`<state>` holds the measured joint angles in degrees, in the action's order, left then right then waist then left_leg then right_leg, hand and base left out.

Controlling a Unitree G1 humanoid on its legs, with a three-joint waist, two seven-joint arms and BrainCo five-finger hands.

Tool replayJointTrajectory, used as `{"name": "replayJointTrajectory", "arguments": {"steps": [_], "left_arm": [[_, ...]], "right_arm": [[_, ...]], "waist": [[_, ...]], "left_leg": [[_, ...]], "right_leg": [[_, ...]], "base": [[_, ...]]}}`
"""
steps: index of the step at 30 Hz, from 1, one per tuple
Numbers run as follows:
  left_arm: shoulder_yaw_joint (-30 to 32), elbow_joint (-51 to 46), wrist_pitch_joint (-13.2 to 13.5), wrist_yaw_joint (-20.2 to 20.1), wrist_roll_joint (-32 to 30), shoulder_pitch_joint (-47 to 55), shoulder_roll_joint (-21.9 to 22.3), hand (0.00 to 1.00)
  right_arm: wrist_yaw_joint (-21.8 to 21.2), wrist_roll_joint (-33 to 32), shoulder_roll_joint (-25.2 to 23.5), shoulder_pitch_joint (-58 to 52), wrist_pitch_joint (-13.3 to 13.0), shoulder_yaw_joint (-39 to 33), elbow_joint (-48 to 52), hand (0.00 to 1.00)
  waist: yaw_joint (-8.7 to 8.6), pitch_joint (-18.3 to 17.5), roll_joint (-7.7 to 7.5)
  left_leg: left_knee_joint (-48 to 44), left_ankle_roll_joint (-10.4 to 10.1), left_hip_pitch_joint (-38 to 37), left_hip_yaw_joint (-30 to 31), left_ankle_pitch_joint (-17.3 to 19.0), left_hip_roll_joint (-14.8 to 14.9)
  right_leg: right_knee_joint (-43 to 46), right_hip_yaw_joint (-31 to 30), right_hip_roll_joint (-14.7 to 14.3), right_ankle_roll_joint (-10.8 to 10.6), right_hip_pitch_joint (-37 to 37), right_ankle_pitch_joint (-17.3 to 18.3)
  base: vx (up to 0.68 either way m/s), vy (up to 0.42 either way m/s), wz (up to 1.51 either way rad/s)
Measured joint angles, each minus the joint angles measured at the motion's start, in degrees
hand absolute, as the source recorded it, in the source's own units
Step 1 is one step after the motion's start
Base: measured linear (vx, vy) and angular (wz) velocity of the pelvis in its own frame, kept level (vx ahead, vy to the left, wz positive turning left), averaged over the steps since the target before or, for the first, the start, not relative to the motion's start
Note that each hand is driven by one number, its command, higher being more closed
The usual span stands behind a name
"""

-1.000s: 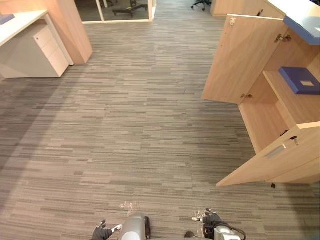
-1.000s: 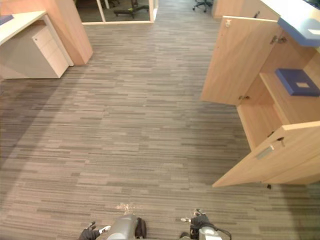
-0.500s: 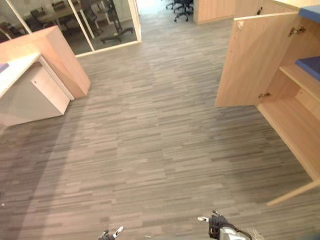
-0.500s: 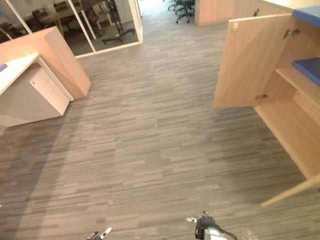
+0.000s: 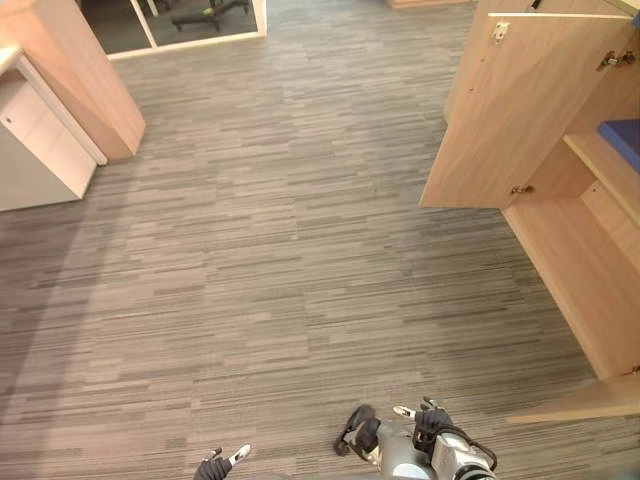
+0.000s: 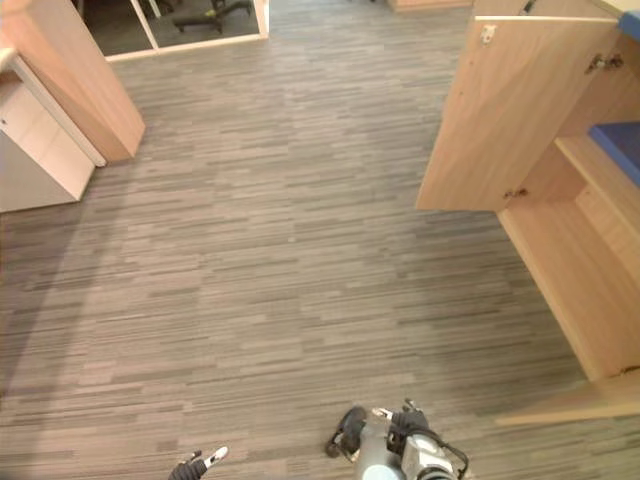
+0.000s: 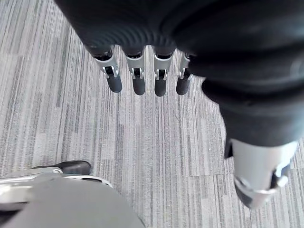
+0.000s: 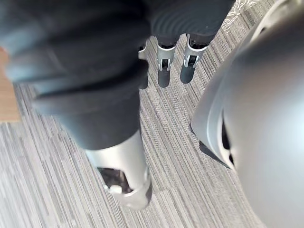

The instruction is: Walk over to the cabinet, pick up the folder, carry it to the office cabinet, place the folder inside the office cabinet, then close the office cabinet door

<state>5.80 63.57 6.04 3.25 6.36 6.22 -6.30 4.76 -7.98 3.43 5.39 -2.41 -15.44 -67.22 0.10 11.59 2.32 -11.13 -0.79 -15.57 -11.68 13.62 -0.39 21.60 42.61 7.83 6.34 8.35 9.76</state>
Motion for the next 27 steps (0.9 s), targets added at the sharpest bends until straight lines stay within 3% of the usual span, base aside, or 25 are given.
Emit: {"name": "replayJointTrajectory", "arguments": {"steps": [1,2,4,6,9,12,14,16,18,19,20,21,22,23,25,27], "left_arm": [[0.68,-0.24,0.04,-0.01,0.56,0.14,-0.01,0.00],[1.67,-0.31,0.08,-0.03,1.32,0.65,0.11,0.00],[3.46,-0.22,0.02,-0.26,3.12,1.70,0.71,0.00],[4.80,-0.22,0.01,-0.39,4.34,2.19,1.24,0.00],[6.41,-1.26,0.08,-0.38,5.81,2.63,1.68,0.00],[6.43,-2.51,0.70,-0.31,6.42,3.51,2.19,0.00],[6.48,-3.07,1.02,-0.22,6.91,4.14,2.45,0.00],[7.09,-3.20,1.09,0.12,7.18,4.58,2.75,0.00],[7.28,-3.23,1.13,0.37,7.20,4.89,2.96,0.00],[7.58,-3.23,1.16,0.80,7.31,5.25,3.42,0.00],[7.81,-3.09,1.18,0.99,7.48,5.74,3.87,0.00],[8.06,-2.64,1.18,1.32,7.67,6.13,4.43,0.00],[8.42,-2.12,1.15,1.46,7.74,6.42,4.68,0.00],[8.80,-2.02,1.19,1.65,8.82,6.47,3.71,0.00],[8.85,-2.14,1.33,1.70,9.85,6.23,2.53,0.00],[8.83,-1.65,1.31,1.76,10.31,6.21,2.51,0.00]], "right_arm": [[0.00,-0.12,-0.24,-1.00,-0.03,-0.75,0.02,0.00],[-0.01,-0.27,-0.22,-2.17,-0.01,-0.52,0.01,0.00],[-0.03,-1.18,0.35,-2.78,-0.04,0.64,-0.41,0.00],[-0.06,-1.72,0.72,-2.91,0.02,1.41,-1.73,0.00],[-0.05,-2.06,1.52,-2.99,0.26,1.12,-3.54,0.00],[-0.08,-1.99,2.05,-2.58,0.25,1.84,-3.86,0.00],[-0.08,-1.98,2.05,-2.71,0.23,2.06,-4.15,0.00],[-0.07,-1.97,1.98,-3.26,0.19,2.04,-4.47,0.00],[-0.06,-2.00,2.24,-3.53,0.14,1.99,-4.42,0.00],[-0.06,-1.94,2.50,-3.89,0.12,1.99,-4.40,0.00],[-0.09,-2.00,2.67,-4.15,0.08,1.94,-4.35,0.00],[-0.14,-1.95,3.00,-4.76,0.06,1.94,-4.35,0.00],[-0.17,-1.97,3.06,-5.02,0.02,1.89,-4.29,0.00],[-0.31,-1.94,1.91,-5.20,0.04,1.73,-4.27,0.00],[-0.72,-1.86,0.37,-5.12,0.05,1.43,-4.31,0.00],[-1.04,-1.76,0.43,-5.08,0.09,1.51,-4.29,0.00]], "waist": [[-0.05,-0.36,-0.42],[-0.12,-1.19,-0.26],[-0.13,-1.70,0.44],[0.34,-1.61,0.30],[1.53,-0.90,-0.69],[2.29,-0.84,-0.60],[2.36,-0.86,-0.55],[2.35,-0.86,-0.51],[2.36,-0.96,-0.33],[2.62,-1.12,0.08],[2.72,-1.43,0.64],[2.69,-2.02,1.53],[2.70,-2.42,2.04],[2.94,-3.10,0.43],[3.06,-3.81,-1.79],[3.66,-4.72,-2.25]], "left_leg": [[-8.45,-0.61,2.84,-0.93,0.36,1.29],[-22.23,-2.36,8.11,-1.72,-0.88,4.02],[-40.86,-6.13,15.93,-2.97,-2.82,9.36],[-47.58,-5.08,19.95,-5.89,-2.16,13.18],[-43.07,-2.66,23.79,-6.24,-0.39,13.35],[-28.54,-2.50,27.41,0.48,-0.25,11.58],[-14.13,-3.61,27.64,8.97,-1.39,10.61],[-6.08,-4.42,27.51,15.36,-2.92,10.47],[-1.66,-6.31,27.23,21.14,-4.61,9.42],[-0.21,-7.86,26.17,24.92,-6.12,8.16],[0.02,-7.83,24.98,26.37,-7.18,7.42],[0.06,-7.66,23.30,26.93,-8.71,6.94],[0.01,-8.17,22.84,26.74,-12.88,6.60],[-0.55,-7.50,21.96,23.23,-14.08,4.19],[1.18,-5.47,20.61,18.74,-13.64,1.19],[2.73,-3.15,18.99,13.25,-12.85,-1.11]], "right_leg": [[-2.18,-0.04,-1.06,-0.16,-2.07,0.09],[-5.92,-0.86,-3.40,-0.10,-4.74,-0.42],[-10.92,-4.26,-7.91,0.47,-8.25,-1.48],[-14.10,-7.90,-10.43,-0.05,-10.91,-1.76],[-16.46,-13.56,-10.56,-0.16,-15.32,-2.52],[-17.33,-18.89,-9.73,-0.87,-17.28,-2.53],[-17.43,-21.79,-9.21,-2.06,-18.13,-2.12],[-17.17,-24.04,-8.78,-3.36,-18.97,-1.54],[-17.08,-25.97,-8.00,-5.15,-19.77,-1.10],[-17.05,-27.90,-7.07,-7.13,-20.38,-0.79],[-17.04,-29.27,-6.58,-8.46,-20.97,-0.47],[-17.03,-30.78,-6.17,-9.94,-21.59,-0.03],[-16.71,-31.96,-5.59,-10.74,-21.79,0.44],[-15.25,-33.75,-1.67,-13.36,-21.10,1.81],[-14.29,-35.47,2.96,-14.89,-19.44,1.59],[-14.17,-38.28,6.65,-16.67,-17.32,0.27]], "base": [[0.33,-0.312,-0.09],[0.27,-0.226,-0.33],[0.29,-0.094,-0.84],[0.36,-0.027,-1.10],[0.35,-0.011,-1.07],[0.21,0.038,-0.87],[0.25,0.113,-0.74],[0.25,0.183,-0.62],[0.30,0.319,-0.59],[0.31,0.444,-0.67],[0.27,0.420,-0.83],[0.23,0.380,-0.71],[0.28,0.505,-0.90],[0.26,0.478,-0.79],[0.23,0.450,-0.92],[0.17,0.402,-1.15]]}}
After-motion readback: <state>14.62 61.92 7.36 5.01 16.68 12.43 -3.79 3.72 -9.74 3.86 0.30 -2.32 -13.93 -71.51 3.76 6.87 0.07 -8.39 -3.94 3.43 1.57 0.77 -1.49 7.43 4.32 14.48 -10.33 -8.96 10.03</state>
